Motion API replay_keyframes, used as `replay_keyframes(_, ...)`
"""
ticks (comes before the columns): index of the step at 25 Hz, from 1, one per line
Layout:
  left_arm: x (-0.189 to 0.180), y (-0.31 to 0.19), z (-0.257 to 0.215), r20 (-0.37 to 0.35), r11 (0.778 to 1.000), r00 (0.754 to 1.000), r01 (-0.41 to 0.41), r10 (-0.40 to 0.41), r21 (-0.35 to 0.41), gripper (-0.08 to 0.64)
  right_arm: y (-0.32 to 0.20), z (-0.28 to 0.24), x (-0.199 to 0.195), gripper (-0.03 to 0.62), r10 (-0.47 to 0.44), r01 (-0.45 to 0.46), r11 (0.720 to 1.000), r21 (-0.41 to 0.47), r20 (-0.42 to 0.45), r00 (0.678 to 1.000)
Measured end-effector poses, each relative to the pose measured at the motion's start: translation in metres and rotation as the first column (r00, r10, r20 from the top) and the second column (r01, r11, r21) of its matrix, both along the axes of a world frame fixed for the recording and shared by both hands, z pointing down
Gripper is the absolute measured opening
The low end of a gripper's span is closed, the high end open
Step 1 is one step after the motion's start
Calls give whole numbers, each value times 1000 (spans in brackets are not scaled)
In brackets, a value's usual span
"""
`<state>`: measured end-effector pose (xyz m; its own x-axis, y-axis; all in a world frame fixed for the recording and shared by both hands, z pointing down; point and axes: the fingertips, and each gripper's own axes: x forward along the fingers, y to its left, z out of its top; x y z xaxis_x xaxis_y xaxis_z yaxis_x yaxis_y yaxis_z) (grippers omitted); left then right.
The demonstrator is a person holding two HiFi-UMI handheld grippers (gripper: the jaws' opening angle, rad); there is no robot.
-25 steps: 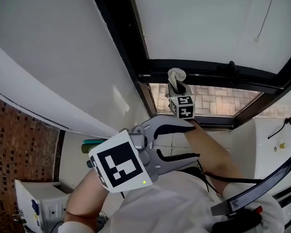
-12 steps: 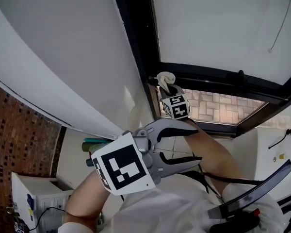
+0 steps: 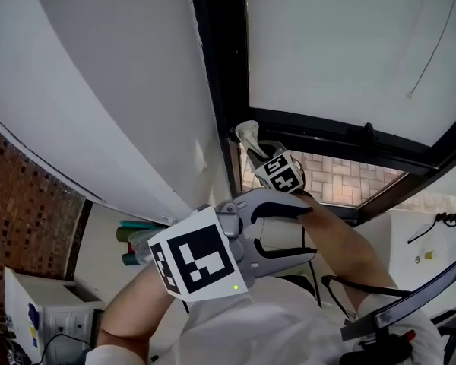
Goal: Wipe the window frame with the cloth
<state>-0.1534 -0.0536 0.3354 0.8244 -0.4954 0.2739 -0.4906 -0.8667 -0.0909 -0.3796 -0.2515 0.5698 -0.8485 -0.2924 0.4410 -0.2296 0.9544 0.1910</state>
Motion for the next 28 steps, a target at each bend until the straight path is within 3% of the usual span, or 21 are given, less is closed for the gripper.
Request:
replay_keyframes(2, 1, -2, -3, -12, 1000, 1000, -1, 1, 18, 242, 7, -3, -3, 72, -81, 88, 995, 53, -126, 989)
replay_keyframes(4, 2, -4, -4, -24, 999, 1000, 0, 1, 32, 242, 6, -5, -7, 72, -142, 170, 981, 96, -249, 958)
replay_keyframes(7, 3, -3, -4, -29, 999, 1000, 4, -2, 40, 242, -4, -23, -13, 72, -169, 241, 954, 176, -344, 923)
replay_keyframes(13, -2, -6, 0, -20, 999, 999, 31, -30, 40, 242, -27, -48, -20, 72, -194, 329, 913, 240, -454, 869)
replay_keyframes(21, -5, -7, -3, -16, 998, 999, 41, -41, 49, 242, -28, -108, -29, 72, -216, 459, 828, 322, -572, 791)
replay_keyframes(25, -5, -12, -4, -11, 997, 999, 39, -38, 60, 242, -33, -151, -34, 72, -208, 498, 782, 376, -595, 776)
replay_keyframes(28, -3, -5, -7, -10, 998, 1000, 22, -22, 55, 242, -28, -190, -32, 72, -194, 498, 763, 411, -589, 784)
